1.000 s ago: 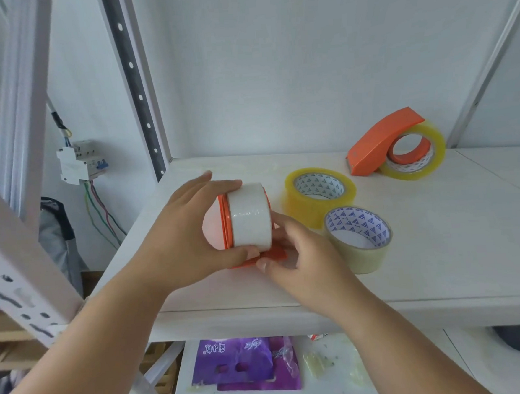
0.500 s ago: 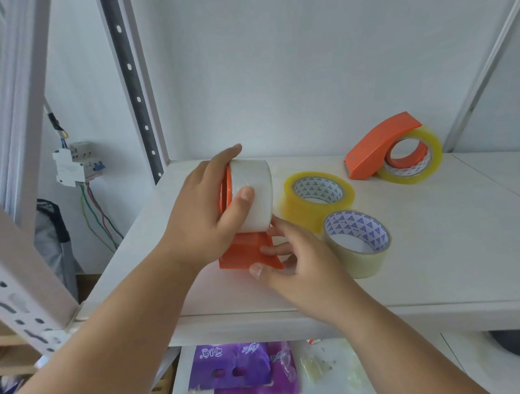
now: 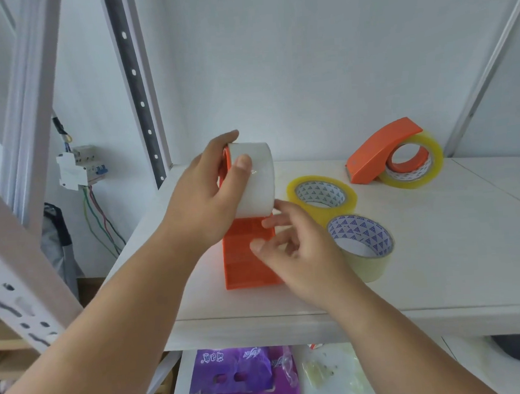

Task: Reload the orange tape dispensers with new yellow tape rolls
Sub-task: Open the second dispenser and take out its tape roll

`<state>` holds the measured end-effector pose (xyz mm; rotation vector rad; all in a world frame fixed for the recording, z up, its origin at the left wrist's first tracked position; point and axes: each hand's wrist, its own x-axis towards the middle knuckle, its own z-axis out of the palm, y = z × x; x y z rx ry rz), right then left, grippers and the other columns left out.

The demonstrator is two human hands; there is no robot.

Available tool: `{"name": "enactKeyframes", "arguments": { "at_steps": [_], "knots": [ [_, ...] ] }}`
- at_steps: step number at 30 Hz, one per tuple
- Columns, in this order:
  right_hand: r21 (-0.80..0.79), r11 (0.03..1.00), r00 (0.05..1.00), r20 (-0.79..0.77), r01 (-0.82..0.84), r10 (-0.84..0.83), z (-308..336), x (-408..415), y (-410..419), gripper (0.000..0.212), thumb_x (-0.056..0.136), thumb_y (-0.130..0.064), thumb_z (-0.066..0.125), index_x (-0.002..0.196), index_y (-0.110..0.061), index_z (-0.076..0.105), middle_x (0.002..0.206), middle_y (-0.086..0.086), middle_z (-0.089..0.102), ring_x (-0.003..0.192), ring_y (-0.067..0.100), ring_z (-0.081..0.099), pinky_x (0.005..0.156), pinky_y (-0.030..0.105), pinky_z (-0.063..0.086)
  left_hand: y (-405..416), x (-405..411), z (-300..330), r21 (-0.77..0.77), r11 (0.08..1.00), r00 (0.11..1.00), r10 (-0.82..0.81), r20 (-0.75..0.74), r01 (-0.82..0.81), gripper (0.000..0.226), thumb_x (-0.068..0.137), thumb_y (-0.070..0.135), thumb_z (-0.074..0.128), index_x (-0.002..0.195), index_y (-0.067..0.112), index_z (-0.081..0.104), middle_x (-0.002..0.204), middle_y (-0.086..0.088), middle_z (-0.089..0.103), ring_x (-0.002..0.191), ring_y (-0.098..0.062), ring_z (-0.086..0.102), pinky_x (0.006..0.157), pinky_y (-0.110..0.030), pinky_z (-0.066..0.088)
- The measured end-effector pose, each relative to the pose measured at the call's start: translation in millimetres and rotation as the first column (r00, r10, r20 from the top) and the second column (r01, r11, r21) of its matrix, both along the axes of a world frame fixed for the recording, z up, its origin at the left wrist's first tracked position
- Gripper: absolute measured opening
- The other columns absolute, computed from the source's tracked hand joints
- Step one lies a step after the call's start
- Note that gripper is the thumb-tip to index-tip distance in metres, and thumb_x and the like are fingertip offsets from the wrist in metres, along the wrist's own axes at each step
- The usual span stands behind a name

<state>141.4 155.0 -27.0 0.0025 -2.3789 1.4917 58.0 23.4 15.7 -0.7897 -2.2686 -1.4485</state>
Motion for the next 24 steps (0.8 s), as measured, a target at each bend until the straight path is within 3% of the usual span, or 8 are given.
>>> {"name": "enactKeyframes", "arguments": {
  "at_steps": [4, 8, 12, 15, 21, 24],
  "knots": [
    [-0.105, 0.993, 0.994, -0.088, 0.057, -0.067, 18.7, -5.1, -1.5, 0.027, 0.079, -0.038, 0.065, 0.104, -0.035, 0.056, 0.084, -0.012, 0.063, 0.075, 0.007, 0.065, 0.074, 0.028, 0.054, -0.4, 2.8, 0.8, 0.043, 0.999, 1.0, -0.009, 0.005, 0.009, 0.052, 0.089, 0.052, 0.031, 0.136, 0.036, 0.041, 0.102, 0.026, 0.055, 0.095, 0.012, 0.052, 0.083, -0.023, 0.046],
    [-0.147, 0.988, 0.997, -0.042, 0.052, -0.059, 27.0, -10.2, -2.8, 0.061, 0.069, -0.062, 0.056, 0.122, -0.032, 0.05, 0.102, -0.014, 0.062, 0.083, 0.005, 0.068, 0.08, 0.04, 0.057, 0.0, 5.9, 1.6, 0.006, 0.999, 0.997, -0.042, -0.066, 0.043, 0.063, 0.084, 0.058, 0.029, 0.141, 0.031, 0.038, 0.11, 0.015, 0.058, 0.103, -0.005, 0.055, 0.087, -0.027, 0.045],
    [-0.233, 0.972, 0.999, 0.052, 0.02, -0.008, 36.7, -15.2, -1.0, 0.076, 0.073, -0.071, 0.045, 0.139, -0.034, 0.035, 0.115, -0.007, 0.058, 0.093, 0.01, 0.067, 0.075, 0.038, 0.061, 1.5, 7.4, -3.0, -0.007, 0.998, 0.992, -0.065, -0.108, 0.064, 0.063, 0.087, 0.056, 0.03, 0.143, 0.029, 0.037, 0.118, 0.008, 0.057, 0.106, -0.01, 0.056, 0.091, -0.036, 0.047],
    [-0.222, 0.975, 0.998, 0.064, -0.007, 0.021, 44.9, -17.3, -1.1, 0.075, 0.079, -0.072, 0.041, 0.143, -0.034, 0.029, 0.108, -0.016, 0.059, 0.093, 0.006, 0.066, 0.076, 0.039, 0.06, 3.6, 10.8, -4.1, -0.028, 0.996, 0.981, -0.092, -0.173, 0.088, 0.062, 0.09, 0.054, 0.029, 0.144, 0.024, 0.036, 0.121, 0.014, 0.051, 0.114, -0.004, 0.052, 0.096, -0.029, 0.043],
    [-0.304, 0.952, 0.994, 0.078, -0.047, 0.074, 59.7, -19.8, -0.2, 0.055, 0.087, -0.064, 0.04, 0.134, -0.036, 0.039, 0.107, -0.016, 0.06, 0.093, 0.005, 0.066, 0.073, 0.039, 0.061, 8.8, 8.3, 4.5, 0.046, 0.991, 0.981, -0.115, -0.158, 0.124, 0.054, 0.095, 0.046, 0.022, 0.143, 0.026, 0.038, 0.123, 0.035, 0.041, 0.121, 0.013, 0.038, 0.103, -0.015, 0.029],
    [-0.294, 0.955, 0.989, 0.12, -0.044, 0.083, 67.3, -28.1, 0.9, 0.067, 0.074, -0.074, 0.039, 0.13, -0.037, 0.043, 0.115, -0.005, 0.063, 0.094, 0.015, 0.069, 0.067, 0.036, 0.061, 12.8, 8.2, 17.6, 0.09, 0.99, 0.993, -0.102, -0.06, 0.107, 0.047, 0.099, 0.042, 0.024, 0.14, 0.029, 0.043, 0.132, 0.025, 0.047, 0.127, 0.006, 0.039, 0.107, -0.02, 0.03]
  ]
}}
